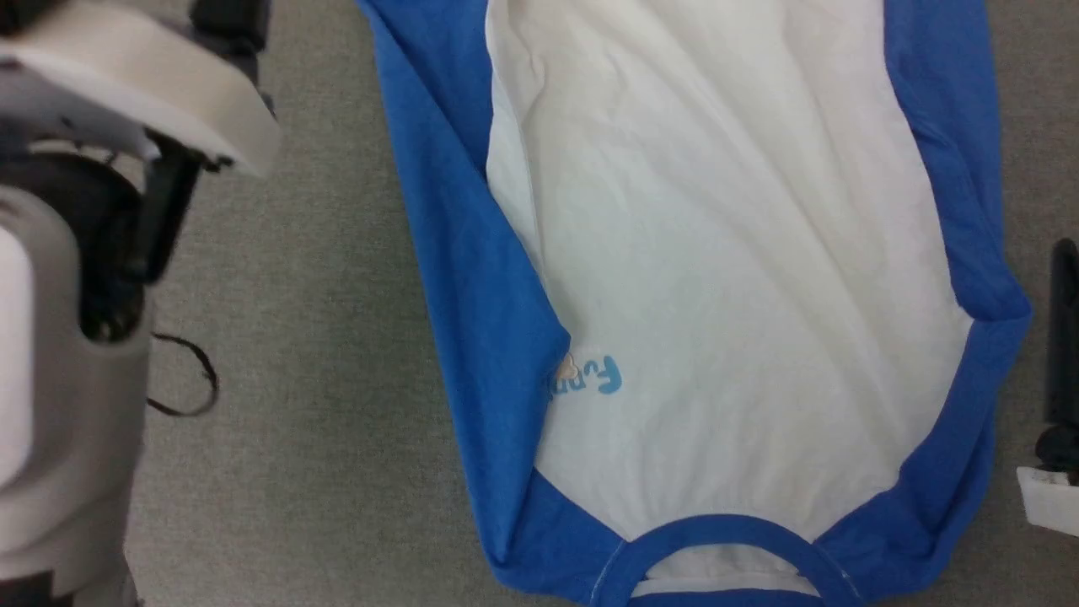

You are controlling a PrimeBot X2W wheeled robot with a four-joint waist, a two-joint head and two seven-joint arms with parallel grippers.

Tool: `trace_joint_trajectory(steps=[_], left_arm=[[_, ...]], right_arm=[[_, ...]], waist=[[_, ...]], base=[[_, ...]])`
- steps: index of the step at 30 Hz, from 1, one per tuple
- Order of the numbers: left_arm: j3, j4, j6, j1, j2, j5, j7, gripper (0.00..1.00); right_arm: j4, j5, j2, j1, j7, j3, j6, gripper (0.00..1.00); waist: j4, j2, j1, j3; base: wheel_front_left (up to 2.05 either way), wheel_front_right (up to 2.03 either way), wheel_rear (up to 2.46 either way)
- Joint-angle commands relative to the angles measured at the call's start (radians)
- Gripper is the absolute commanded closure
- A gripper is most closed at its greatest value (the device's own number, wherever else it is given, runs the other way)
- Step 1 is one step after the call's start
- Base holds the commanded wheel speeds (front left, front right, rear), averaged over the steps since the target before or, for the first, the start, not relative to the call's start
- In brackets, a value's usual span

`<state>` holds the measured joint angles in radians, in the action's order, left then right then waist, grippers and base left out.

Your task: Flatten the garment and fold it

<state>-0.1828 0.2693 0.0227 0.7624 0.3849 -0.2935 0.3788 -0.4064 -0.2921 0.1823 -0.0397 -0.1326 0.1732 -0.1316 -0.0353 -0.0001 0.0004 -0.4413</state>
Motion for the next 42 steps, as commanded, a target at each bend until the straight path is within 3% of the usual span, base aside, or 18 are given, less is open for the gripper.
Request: trace_joint_trajectory(steps=[1,6,13,17,31,32,33,34,42], left_arm=[[0.012,-0.049,-0.013,0.085,0.015,-0.02,0.058,0.0],[0.017,-0.171,-0.022,0.247,0.032,-0.041,0.173,0.0],[-0.001,-0.271,-0.036,0.356,0.036,-0.044,0.234,0.0],[-0.018,-0.318,-0.043,0.381,0.04,-0.051,0.287,0.0],[-0.021,-0.385,-0.01,0.365,0.053,-0.062,0.36,0.0],[-0.02,-0.387,-0.007,0.363,0.055,-0.063,0.365,0.05],[-0.019,-0.387,-0.006,0.361,0.057,-0.063,0.365,0.67],[-0.019,-0.386,-0.005,0.358,0.058,-0.064,0.365,1.0],[-0.012,-0.371,-0.005,0.362,0.066,-0.064,0.313,1.0]], right_arm=[[-0.014,-0.014,0.017,0.027,0.003,0.013,0.001,0.0],[-0.024,-0.04,0.047,0.059,0.003,0.012,0.001,0.0],[-0.019,-0.061,0.073,0.075,0.0,0.013,0.001,0.0],[-0.02,-0.071,0.09,0.085,-0.006,0.012,0.001,0.0],[0.021,-0.104,0.127,0.104,-0.026,0.011,0.001,0.0],[0.022,-0.105,0.128,0.107,-0.027,0.01,0.001,0.0],[0.024,-0.106,0.129,0.109,-0.028,0.01,0.001,0.0],[0.025,-0.107,0.129,0.111,-0.029,0.01,0.001,0.0],[0.041,-0.105,0.13,0.116,-0.032,0.017,0.001,0.0]], waist=[[0.0,0.0001,-0.0004,-0.139],[0.009,0.0001,-0.0004,-0.225],[0.028,0.0001,-0.0004,-0.298],[0.044,0.0001,-0.0004,-0.338],[0.088,0.0001,-0.0004,-0.389],[0.091,0.0001,-0.0004,-0.392],[0.093,0.0001,-0.0004,-0.394],[0.095,0.0001,-0.0004,-0.396],[0.087,0.0001,-0.0004,-0.381]], base=[[0.0,0.0,0.0],[0.0,0.0,0.0],[0.0,0.0,0.0],[0.0,0.0,0.0],[0.0,0.0,0.0],[0.0,0.0,0.0],[0.0,0.0,0.0],[0.0,0.0,0.0],[0.0,0.0,0.0]])
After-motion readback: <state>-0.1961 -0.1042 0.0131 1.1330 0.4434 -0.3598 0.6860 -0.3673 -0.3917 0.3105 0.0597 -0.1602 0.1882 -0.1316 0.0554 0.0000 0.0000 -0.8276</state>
